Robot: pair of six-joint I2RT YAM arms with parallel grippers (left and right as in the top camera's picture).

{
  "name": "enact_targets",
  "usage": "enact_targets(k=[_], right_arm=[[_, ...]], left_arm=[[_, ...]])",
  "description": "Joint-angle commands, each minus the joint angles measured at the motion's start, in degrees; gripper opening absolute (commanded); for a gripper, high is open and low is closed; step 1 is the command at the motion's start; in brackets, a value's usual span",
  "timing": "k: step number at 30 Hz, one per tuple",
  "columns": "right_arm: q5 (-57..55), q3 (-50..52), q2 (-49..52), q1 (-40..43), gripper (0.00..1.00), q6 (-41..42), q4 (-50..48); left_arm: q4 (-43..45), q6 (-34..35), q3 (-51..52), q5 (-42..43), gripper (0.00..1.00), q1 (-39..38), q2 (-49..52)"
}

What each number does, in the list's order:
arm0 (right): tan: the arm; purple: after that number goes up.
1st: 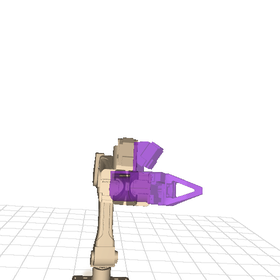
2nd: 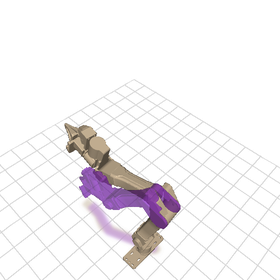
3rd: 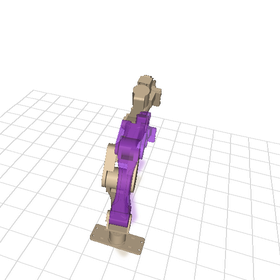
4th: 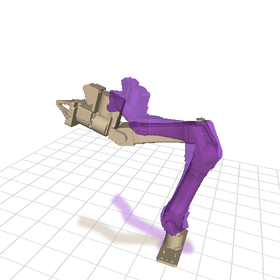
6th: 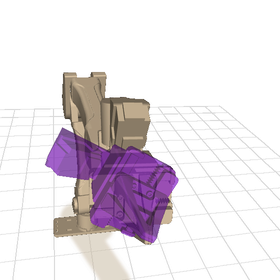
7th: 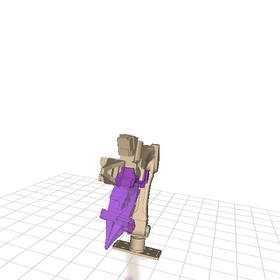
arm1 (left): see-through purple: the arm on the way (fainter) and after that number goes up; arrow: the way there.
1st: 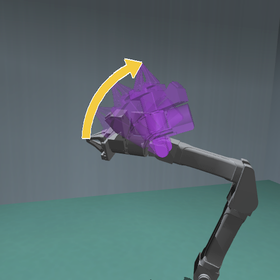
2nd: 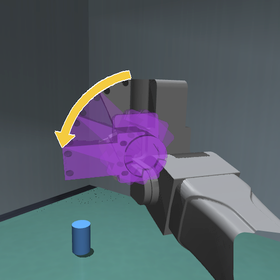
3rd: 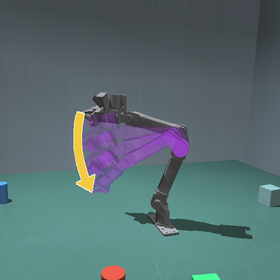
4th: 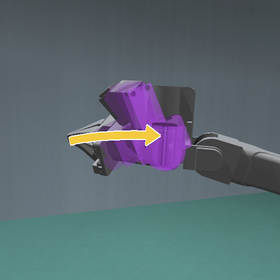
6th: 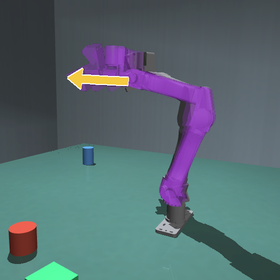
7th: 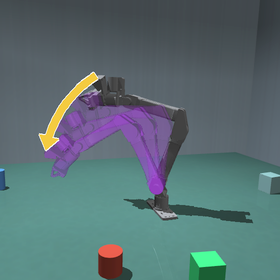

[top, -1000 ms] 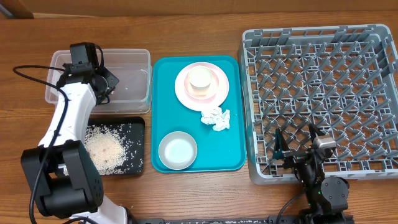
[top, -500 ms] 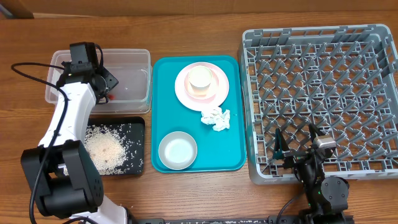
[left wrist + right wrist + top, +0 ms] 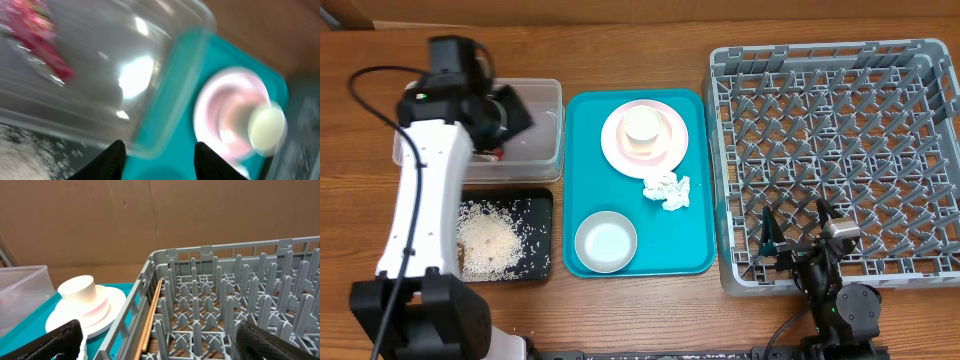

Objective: Sort waste into correct bins and load items into the dishwasher
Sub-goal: 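Move the left gripper to the white tissue and grasp it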

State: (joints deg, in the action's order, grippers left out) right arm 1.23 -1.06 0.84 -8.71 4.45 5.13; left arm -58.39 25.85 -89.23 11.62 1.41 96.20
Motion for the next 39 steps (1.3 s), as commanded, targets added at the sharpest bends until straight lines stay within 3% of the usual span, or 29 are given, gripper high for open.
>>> enact_targets(k=[1,8,14,19,34,39], right_arm=[[-0.13,0.61,-0.68,-0.24,1.0,0.11,-0.44],[-0.13,0.61,-0.68,-0.24,1.0,0.11,-0.44],[-0.13,0.61,-0.68,-0.24,1.0,0.11,-0.44],[-0.13,0.61,-0.68,-0.24,1.0,0.11,-0.44],[-0.13,0.61,-0.68,-0.24,1.0,0.11,-0.44],[-0.13,0.61,-0.68,-0.24,1.0,0.11,-0.44]], left_arm=[[-2.03,-6.12,-0.72,4.28,0.5,-6.47,-0.42],[-2.32,-7.5,0.26,-2.1,0.68,-20.52,0.26],[-0.07,-7.43,0.35,-7.37,0.7,-30.25,2.38],[3.19,-7.41,0.35,-7.65,0.79,-35.65,5.73],[10.62,-5.03,0.35,-10.32,0.8,-38.58,19.21],[10.64,-3.54,0.35,-6.64,0.78,-38.69,22.62]])
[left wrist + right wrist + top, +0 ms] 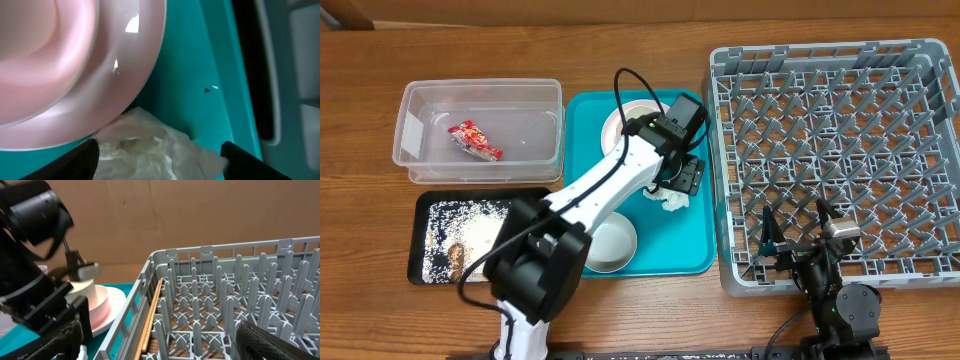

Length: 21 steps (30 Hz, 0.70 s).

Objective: Sort waste into correct bins and load items into the dishwasher
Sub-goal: 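Move the left gripper to the white tissue and grasp it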

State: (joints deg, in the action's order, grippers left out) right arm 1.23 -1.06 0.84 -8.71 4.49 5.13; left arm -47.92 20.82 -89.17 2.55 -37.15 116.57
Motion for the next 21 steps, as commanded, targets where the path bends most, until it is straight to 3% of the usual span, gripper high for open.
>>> enact_targets(k=[1,15,21], right_arm=[[-0.13,0.61,-0.68,-0.24,1.0,0.07,-0.44],[-0.13,0.61,-0.68,-0.24,1.0,0.07,-0.44],[-0.13,0.61,-0.68,-0.24,1.0,0.07,-0.44]], left_arm=[[0.15,1.49,0.28,3.13,0.77,-0.17,2.47],[-2.4,1.49,0.28,3.26,0.56,-0.76,2.56],[-3.02,1.46,0.28,3.04,0.58,-0.76,2.56]])
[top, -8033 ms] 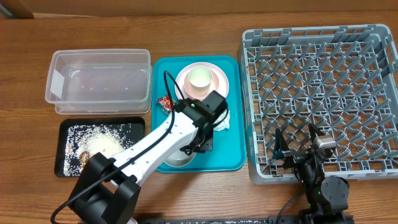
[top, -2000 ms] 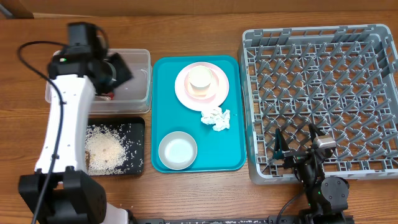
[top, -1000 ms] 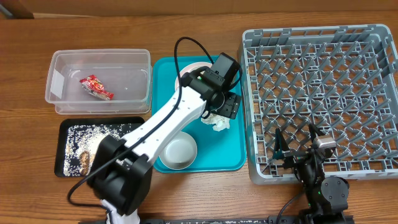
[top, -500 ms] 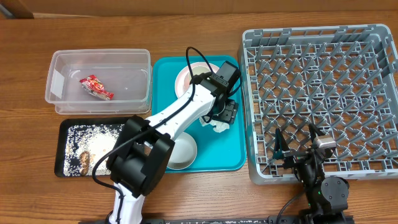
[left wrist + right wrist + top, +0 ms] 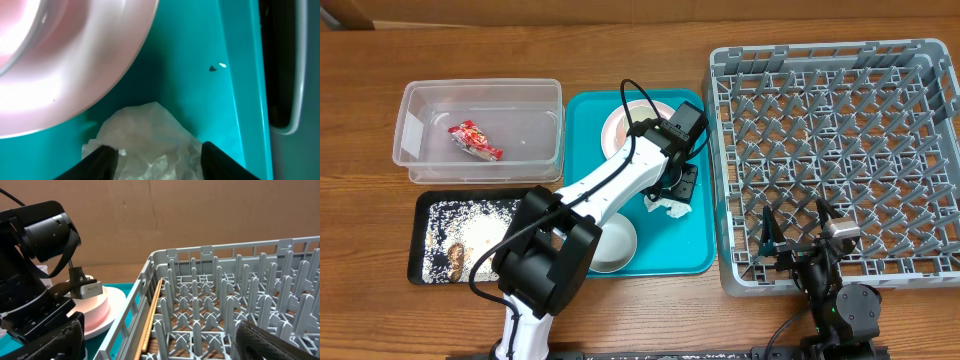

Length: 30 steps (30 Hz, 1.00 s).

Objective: Sort waste into correct bins and load items into the dishwasher
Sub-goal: 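Move the left gripper to the white tissue and grasp it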

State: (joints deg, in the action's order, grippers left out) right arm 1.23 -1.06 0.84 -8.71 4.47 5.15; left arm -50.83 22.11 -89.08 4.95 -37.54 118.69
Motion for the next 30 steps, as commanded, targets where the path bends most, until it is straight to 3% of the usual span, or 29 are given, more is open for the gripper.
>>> enact_targets(k=[1,30], right_arm=[[-0.13,0.61,-0.68,-0.24,1.0,0.09,-0.46],[-0.13,0.61,-0.68,-0.24,1.0,0.09,-0.46]], left_arm=[[-0.04,0.15,0.2,0.52,0.59,-0.37,0.44],[-4.46,0.24,2.14,0.87,0.63,-1.27,0.5]])
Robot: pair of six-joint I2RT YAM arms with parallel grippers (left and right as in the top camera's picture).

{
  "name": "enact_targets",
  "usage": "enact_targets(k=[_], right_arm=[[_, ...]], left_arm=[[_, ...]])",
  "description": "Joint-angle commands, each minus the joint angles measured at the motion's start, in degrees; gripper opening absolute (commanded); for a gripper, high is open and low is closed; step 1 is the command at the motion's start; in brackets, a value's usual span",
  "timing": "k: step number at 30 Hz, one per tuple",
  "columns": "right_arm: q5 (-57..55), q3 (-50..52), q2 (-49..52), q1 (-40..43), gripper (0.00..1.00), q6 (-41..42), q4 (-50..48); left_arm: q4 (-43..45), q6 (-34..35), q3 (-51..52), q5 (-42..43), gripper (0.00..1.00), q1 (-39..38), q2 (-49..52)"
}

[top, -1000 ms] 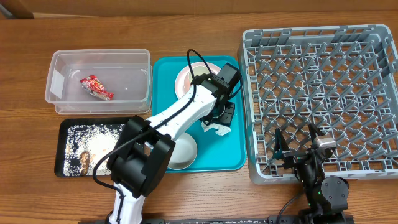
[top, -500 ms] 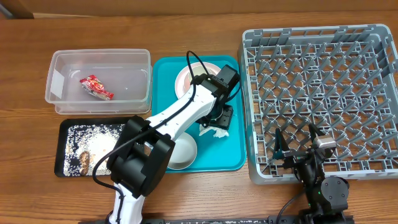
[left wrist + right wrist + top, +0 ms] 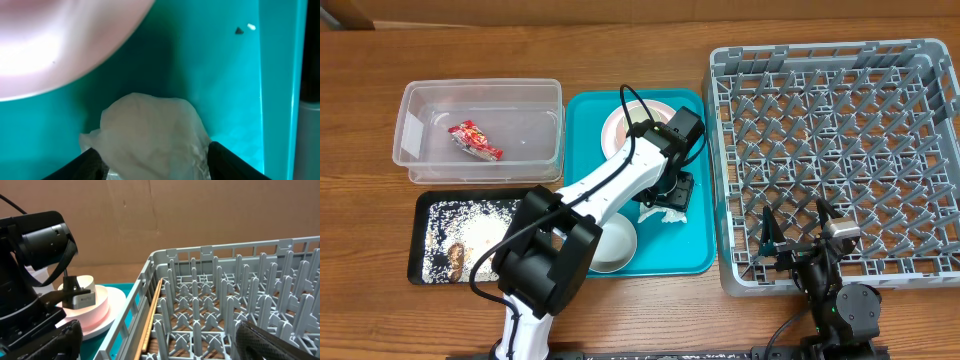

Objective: Sort waste into correct bins and load items into the dishwasher
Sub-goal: 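Move the left gripper to the white tissue and grasp it, then carry the tissue to the clear bin and release it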

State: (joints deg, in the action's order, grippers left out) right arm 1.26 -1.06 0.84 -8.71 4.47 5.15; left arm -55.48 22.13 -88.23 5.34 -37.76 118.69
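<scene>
A crumpled white tissue (image 3: 150,135) lies on the teal tray (image 3: 220,80) beside the pink plate (image 3: 55,45). My left gripper (image 3: 155,165) is open and low over it, with one black finger (image 3: 90,165) on each side of the tissue. From overhead the left gripper (image 3: 672,190) covers most of the tissue (image 3: 665,212). The pink plate (image 3: 620,125) carries a cream cup (image 3: 82,292). A metal bowl (image 3: 605,242) sits at the tray's front. My right gripper (image 3: 160,350) rests open at the grey dish rack's (image 3: 830,60) front edge.
A clear bin (image 3: 480,130) at the back left holds a red wrapper (image 3: 473,140). In front of it, a black tray (image 3: 480,235) holds rice. A wooden stick (image 3: 152,315) lies along the rack's left wall. The rack wall stands close to the tray's right side.
My left gripper has come down closer to the tissue, which now fills the gap between its open fingers. The right arm has not moved.
My left gripper was first open over the clear bin, where the red wrapper lay. Later it was across at the teal tray, above the tissue by the pink plate. It has since sunk lower and now straddles the tissue.
</scene>
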Motion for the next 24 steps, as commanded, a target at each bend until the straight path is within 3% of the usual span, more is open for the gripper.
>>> enact_targets(k=[1,12,24], right_arm=[[-0.15,0.61,-0.68,-0.24,1.0,0.09,-0.46],[-0.15,0.61,-0.68,-0.24,1.0,0.09,-0.46],[-0.15,0.61,-0.68,-0.24,1.0,0.09,-0.46]], left_arm=[[0.33,0.22,1.55,0.46,0.63,-1.25,0.5],[1.14,0.2,1.81,0.39,0.59,-2.14,0.57],[1.33,0.2,1.84,0.46,0.38,-2.16,2.08]])
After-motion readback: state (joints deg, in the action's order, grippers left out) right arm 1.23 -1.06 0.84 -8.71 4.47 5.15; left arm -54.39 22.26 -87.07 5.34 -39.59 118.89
